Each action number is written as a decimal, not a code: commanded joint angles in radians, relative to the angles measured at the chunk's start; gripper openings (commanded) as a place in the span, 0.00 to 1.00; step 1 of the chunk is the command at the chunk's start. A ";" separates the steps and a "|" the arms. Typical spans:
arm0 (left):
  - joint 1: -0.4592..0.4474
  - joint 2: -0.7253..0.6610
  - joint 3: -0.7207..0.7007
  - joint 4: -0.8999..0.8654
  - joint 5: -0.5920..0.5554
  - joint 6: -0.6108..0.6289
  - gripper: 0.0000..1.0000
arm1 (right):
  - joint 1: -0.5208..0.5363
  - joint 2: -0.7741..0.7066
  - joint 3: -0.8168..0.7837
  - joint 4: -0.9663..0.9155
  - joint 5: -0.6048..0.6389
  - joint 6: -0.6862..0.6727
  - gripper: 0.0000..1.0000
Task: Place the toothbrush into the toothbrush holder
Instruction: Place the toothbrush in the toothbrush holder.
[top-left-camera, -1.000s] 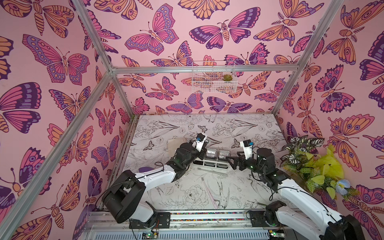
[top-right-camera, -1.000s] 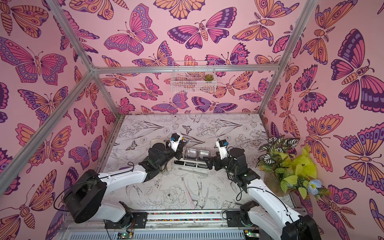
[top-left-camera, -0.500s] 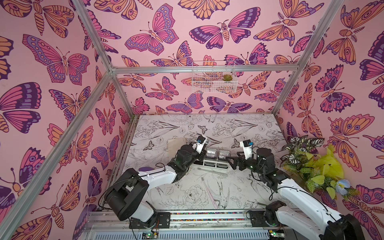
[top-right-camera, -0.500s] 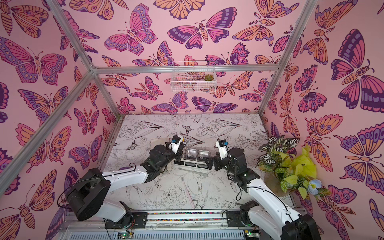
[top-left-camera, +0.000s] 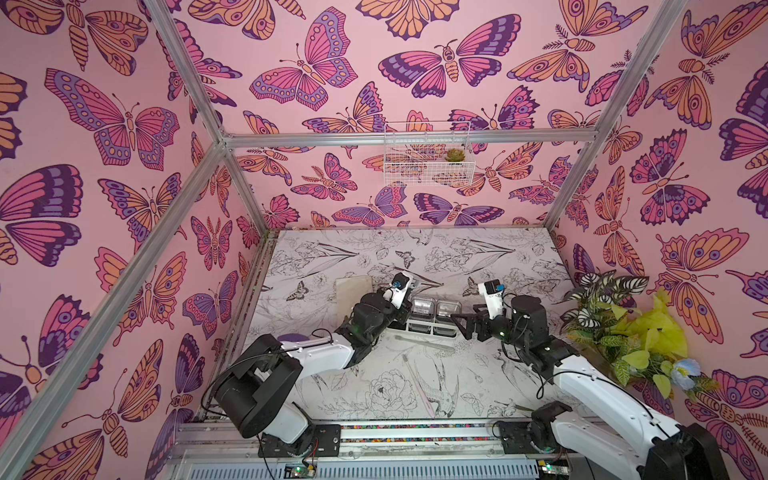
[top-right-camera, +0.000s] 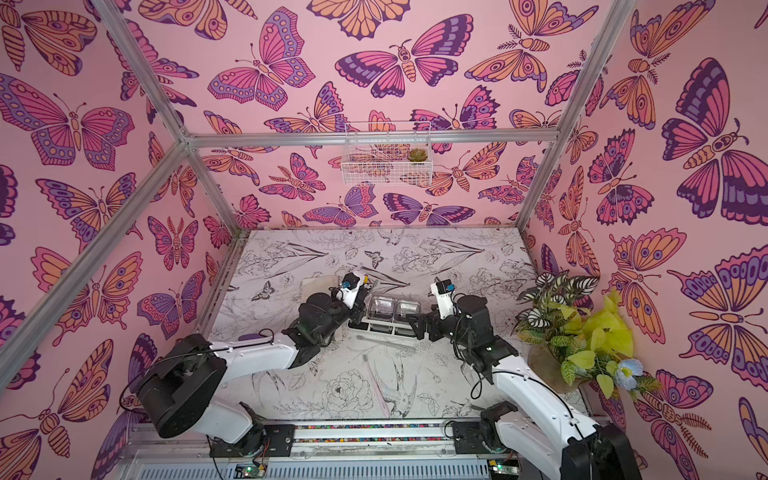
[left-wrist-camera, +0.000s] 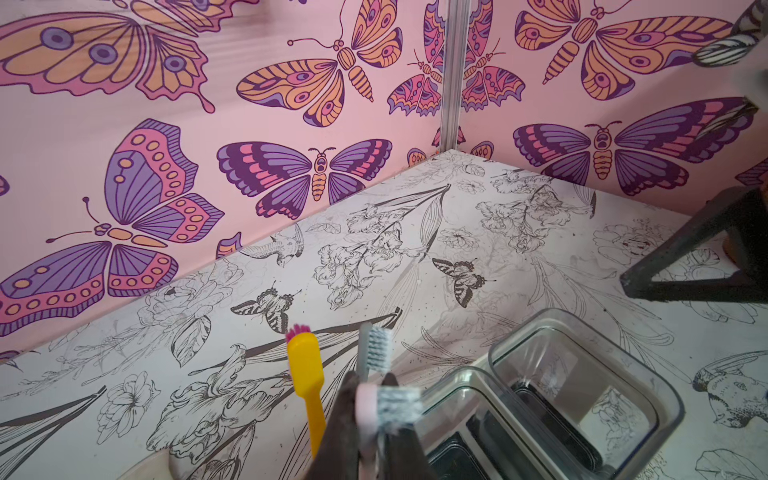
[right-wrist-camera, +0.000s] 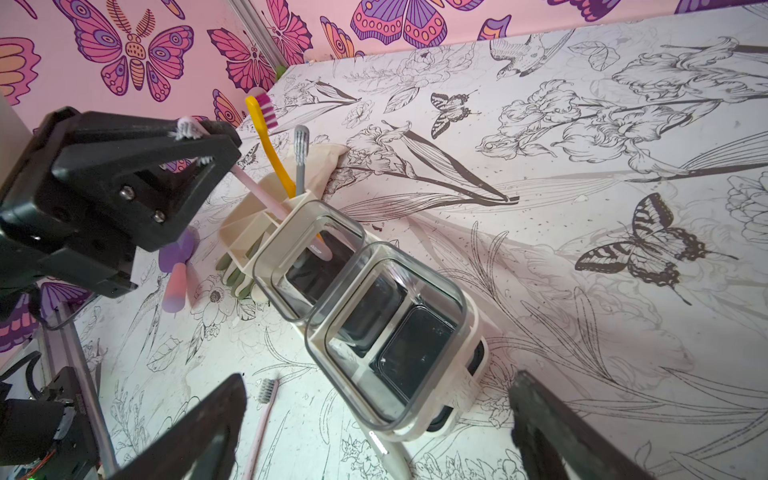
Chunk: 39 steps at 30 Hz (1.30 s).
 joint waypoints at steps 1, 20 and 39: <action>-0.007 0.023 -0.021 0.044 -0.018 0.007 0.01 | -0.004 0.006 0.027 0.002 0.003 -0.005 0.99; -0.017 0.013 -0.001 0.011 -0.003 0.021 0.33 | -0.004 0.004 0.031 -0.007 0.004 -0.008 0.99; -0.042 -0.039 -0.002 -0.010 -0.028 0.075 0.41 | -0.004 0.009 0.032 -0.005 -0.002 -0.013 0.99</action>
